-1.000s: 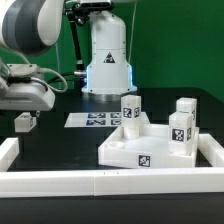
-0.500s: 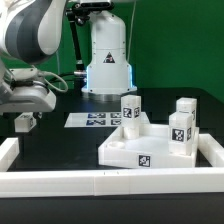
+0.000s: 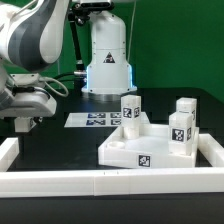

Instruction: Assemble square table

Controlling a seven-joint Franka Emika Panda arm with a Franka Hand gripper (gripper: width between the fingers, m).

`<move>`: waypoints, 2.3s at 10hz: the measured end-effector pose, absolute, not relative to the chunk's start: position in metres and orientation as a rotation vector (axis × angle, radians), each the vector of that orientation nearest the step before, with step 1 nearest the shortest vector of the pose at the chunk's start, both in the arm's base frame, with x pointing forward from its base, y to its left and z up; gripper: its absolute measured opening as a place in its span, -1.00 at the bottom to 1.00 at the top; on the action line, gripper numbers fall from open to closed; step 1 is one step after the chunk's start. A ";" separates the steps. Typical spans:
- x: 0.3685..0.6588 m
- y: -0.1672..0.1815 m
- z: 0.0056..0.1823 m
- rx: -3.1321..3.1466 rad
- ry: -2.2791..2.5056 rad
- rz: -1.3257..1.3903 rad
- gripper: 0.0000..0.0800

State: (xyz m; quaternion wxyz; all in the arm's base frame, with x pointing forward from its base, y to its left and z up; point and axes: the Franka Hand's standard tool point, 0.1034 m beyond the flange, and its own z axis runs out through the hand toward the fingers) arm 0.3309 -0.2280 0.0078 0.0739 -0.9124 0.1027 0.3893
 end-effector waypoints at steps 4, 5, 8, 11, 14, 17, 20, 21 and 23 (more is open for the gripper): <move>0.332 -0.226 0.006 -2.747 0.294 1.164 0.30; 0.333 -0.225 0.006 -2.749 0.289 1.164 0.30; 0.333 -0.225 0.006 -2.749 0.289 1.165 -0.29; 0.333 -0.225 0.006 -2.749 0.289 1.165 -0.29; 0.346 -0.216 0.019 -2.770 0.286 1.132 -0.29; 0.360 -0.195 0.058 -2.752 0.338 1.106 -0.29; 0.369 -0.197 0.058 -2.813 0.328 0.994 -0.29; 0.373 -0.198 0.057 -2.862 0.327 0.895 -0.29; 0.378 -0.200 0.056 -2.943 0.341 0.700 -0.29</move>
Offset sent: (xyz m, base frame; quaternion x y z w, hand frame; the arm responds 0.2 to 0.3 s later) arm 0.0028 0.0053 0.0049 -0.0075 -0.0060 0.0077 0.9999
